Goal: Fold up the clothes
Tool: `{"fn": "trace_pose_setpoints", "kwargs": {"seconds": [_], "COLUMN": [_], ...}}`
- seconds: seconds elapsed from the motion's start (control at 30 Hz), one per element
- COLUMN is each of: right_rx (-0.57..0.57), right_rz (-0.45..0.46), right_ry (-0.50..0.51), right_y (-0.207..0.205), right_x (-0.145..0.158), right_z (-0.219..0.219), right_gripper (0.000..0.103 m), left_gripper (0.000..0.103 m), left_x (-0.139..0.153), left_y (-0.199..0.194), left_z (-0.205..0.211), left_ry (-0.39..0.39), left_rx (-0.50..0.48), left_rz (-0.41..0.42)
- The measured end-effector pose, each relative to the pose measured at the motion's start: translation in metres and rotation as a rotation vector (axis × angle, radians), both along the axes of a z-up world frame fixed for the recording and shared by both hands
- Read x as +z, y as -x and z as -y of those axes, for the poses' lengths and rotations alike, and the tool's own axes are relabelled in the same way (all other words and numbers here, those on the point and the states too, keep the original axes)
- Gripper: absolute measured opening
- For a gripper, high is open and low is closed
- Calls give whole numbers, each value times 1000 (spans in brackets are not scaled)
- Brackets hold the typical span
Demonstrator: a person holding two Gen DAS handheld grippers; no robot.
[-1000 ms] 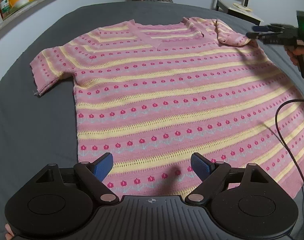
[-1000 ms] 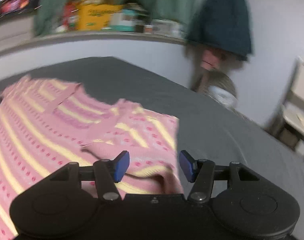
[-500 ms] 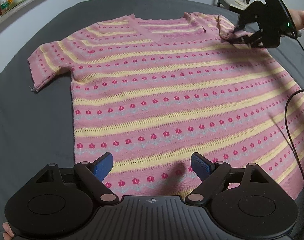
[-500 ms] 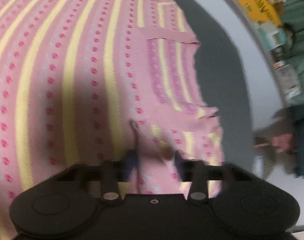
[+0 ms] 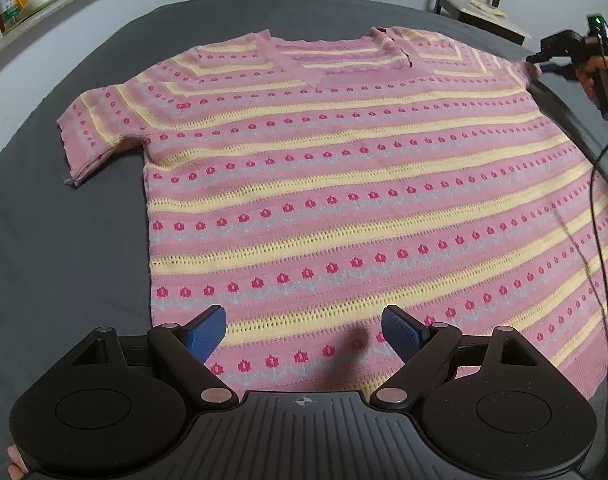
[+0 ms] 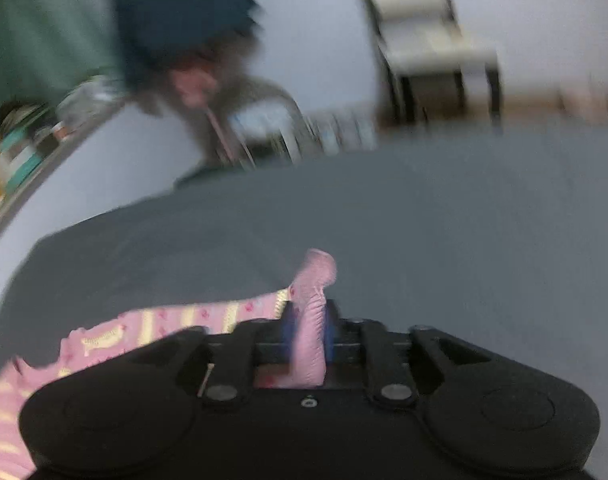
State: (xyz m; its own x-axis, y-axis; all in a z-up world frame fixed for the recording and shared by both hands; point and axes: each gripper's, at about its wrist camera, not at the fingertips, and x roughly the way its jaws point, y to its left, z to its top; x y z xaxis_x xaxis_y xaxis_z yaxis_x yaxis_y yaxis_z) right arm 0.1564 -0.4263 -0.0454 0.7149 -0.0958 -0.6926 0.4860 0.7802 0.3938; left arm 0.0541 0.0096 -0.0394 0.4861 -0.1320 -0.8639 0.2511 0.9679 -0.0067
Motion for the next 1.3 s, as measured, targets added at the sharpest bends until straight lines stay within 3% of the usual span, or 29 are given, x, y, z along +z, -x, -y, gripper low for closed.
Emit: {"fn": "trace_pose_setpoints", "kwargs": {"seconds": [0.03,0.07,0.1,0.17,0.3,0.47,0.53,0.63,0.7,0.73,0.77,0.9,0.93,1.0,1.1,1.17,1.3], "right_rx": [-14,-28,-43,-38,88,399,467,414,374,395,435,841,864,757,364,172,45], "right_rz": [20,41,61,75,93,29,-8,24,63,88,98,126,165,202,166,129,88], "right_ry": [-28,-56,-84,-149,-132,16,92,252,297,294,289,295,328,333,217,103,-56], "right_y": [6,12,18,26,33,17,12,4,-1,-4,-9,-4,6,17,33,48,62], "right_x": [-3,-6,-10,-17,-21,-6,1,19,30,34,38,42,44,46,40,31,12], "right_z": [4,9,13,22,24,-6,-24,-55,-73,-84,-96,-162,-168,-154,-95,-58,-26], "right_gripper": [33,46,50,51,50,50,50,49,48,40,35,34,34,37,37,37,37], "left_gripper": [86,86,86,86,86,86,86,86,86,86,86,86,86,86,86,86,86], "left_x": [0,-1,-2,-4,-6,-6,-7,-9,-10,-9,-9,-6,-5,-5,-5,-4,-3], "left_y": [0,-1,-1,-3,-4,-4,-5,-7,-6,-6,-6,-4,-4,-4,-3,-3,-2], "left_z": [0,-1,-1,-1,2,5,4,5,7,9,9,5,3,0,-2,-1,0], "left_ry": [-1,-2,-3,-4,-11,-20,-19,-21,-24,-26,-26,-17,-12,-4,4,6,1], "left_rx": [3,6,9,13,6,-1,6,8,-6,-13,-17,-7,0,12,15,9,3], "left_rz": [-3,-6,-10,-20,-28,-31,-34,-43,-42,-40,-38,-27,-27,-25,-21,-18,-13]}}
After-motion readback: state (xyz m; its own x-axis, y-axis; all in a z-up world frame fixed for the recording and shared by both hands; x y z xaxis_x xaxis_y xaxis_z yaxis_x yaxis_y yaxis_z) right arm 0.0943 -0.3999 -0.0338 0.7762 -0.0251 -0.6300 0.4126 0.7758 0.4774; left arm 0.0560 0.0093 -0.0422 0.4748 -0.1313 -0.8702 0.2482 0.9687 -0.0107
